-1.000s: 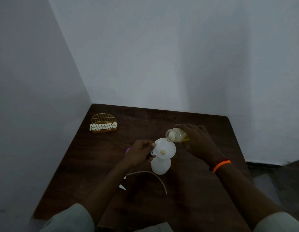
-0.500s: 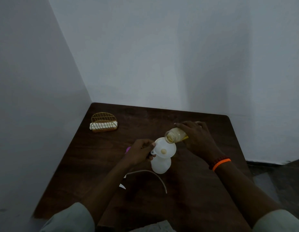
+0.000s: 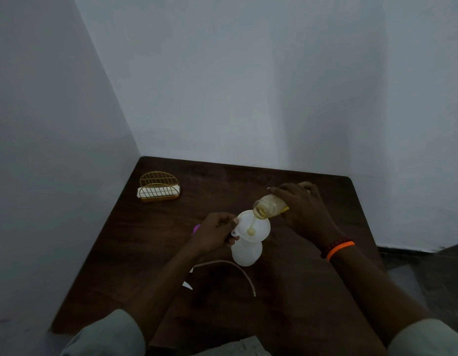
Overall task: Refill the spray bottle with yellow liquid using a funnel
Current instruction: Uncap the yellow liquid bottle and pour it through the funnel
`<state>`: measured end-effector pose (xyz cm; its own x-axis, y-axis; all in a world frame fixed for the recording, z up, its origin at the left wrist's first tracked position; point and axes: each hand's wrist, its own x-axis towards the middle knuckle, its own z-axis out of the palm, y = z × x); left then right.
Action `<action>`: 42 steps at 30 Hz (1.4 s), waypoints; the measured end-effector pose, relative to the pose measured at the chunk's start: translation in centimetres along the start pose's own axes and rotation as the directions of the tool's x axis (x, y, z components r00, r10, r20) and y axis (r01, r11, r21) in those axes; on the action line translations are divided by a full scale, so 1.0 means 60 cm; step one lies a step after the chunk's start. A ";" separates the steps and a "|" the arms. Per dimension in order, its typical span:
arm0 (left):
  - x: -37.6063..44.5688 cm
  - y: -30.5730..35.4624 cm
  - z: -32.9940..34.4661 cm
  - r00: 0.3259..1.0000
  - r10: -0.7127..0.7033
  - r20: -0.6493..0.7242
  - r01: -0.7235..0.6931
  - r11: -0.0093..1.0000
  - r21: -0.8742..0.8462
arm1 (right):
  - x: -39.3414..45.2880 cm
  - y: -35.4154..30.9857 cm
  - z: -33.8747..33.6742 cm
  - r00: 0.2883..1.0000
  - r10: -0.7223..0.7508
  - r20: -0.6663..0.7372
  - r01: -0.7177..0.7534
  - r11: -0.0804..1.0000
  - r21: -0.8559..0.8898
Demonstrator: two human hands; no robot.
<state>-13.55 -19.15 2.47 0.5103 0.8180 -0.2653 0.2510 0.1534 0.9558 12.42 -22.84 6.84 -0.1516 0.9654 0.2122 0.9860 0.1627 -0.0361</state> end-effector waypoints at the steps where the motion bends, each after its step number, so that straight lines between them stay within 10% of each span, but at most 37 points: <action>1: 0.000 0.000 -0.001 1.000 -0.004 0.000 0.004 1.000 0.000 | 0.000 0.000 0.000 1.000 -0.003 -0.001 0.003 1.000 0.001; 42: -0.006 0.006 0.001 1.000 -0.014 0.016 0.015 0.999 -0.030 | -0.003 0.003 -0.003 0.997 -0.009 -0.072 0.009 1.000 0.005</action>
<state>-13.61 -19.44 2.91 0.5194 0.8070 -0.2810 0.2337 0.1822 0.9551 12.64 -23.00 6.96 -0.1552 0.9468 0.2819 0.9842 0.1729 -0.0389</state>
